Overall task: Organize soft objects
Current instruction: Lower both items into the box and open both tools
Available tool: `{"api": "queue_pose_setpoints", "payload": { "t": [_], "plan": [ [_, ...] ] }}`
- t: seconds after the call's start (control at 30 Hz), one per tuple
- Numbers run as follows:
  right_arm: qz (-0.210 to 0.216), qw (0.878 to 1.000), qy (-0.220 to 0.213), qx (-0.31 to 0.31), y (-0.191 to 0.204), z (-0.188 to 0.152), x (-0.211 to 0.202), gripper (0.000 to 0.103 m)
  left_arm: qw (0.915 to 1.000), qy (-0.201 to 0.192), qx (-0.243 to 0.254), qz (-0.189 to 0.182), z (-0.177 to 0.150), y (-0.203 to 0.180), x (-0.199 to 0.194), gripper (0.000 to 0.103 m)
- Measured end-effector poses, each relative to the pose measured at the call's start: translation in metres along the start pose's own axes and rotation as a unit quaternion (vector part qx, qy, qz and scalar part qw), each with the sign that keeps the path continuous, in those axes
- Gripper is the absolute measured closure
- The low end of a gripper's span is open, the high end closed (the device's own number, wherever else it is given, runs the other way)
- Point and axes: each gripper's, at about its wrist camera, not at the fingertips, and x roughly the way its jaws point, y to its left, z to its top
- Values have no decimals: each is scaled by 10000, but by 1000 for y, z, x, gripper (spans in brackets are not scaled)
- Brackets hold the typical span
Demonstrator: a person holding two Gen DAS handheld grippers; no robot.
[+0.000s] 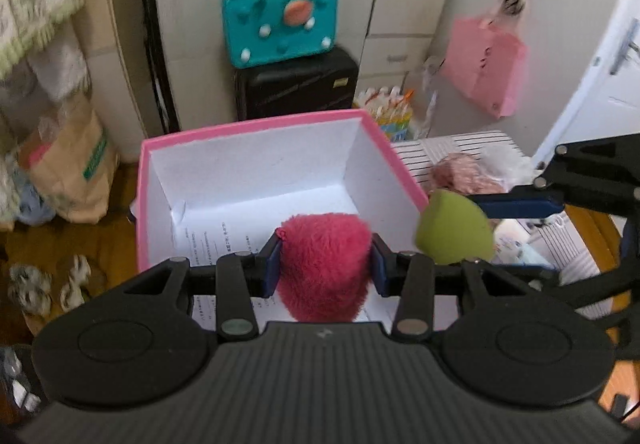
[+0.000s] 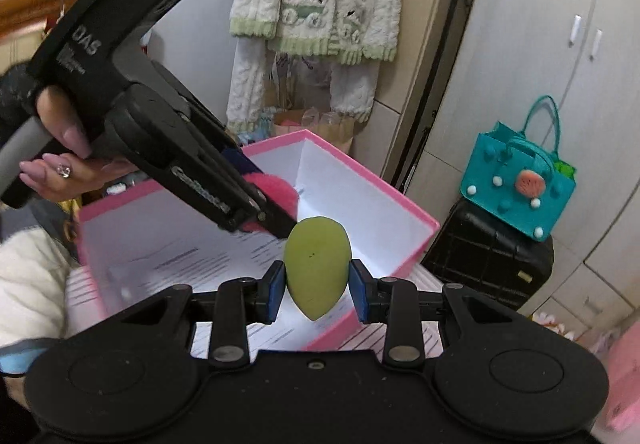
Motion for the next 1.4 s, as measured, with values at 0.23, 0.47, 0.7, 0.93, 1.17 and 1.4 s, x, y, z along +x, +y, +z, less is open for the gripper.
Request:
{"api": "queue_pose_setpoints", "payload": {
  "t": [0.23, 0.47, 0.7, 0.93, 1.17, 1.4],
  "plan": [
    [-110, 9965, 613, -559, -18, 25, 67, 64, 9981, 323, -458, 271, 26, 19, 52, 60],
    [-97, 9897, 1031, -992, -23, 33, 107, 64, 9934, 488, -967, 380, 29, 40, 80, 60],
    [-9, 9825, 1249, -1380, -21, 34, 124, 64, 9885, 468, -1379, 399, 19, 52, 87, 59],
    [-141, 9711, 1603, -1760, -18, 31, 139, 64, 9868, 595, -1195, 920, 21, 51, 101, 59],
    [36, 9618, 1855, -2013, -17, 32, 148, 63, 9850, 635, -1500, 570, 27, 57, 108, 59],
    [-3, 9571, 1994, -2101, -16, 32, 166, 63, 9785, 760, -1812, 628, 25, 65, 119, 58]
  ]
}}
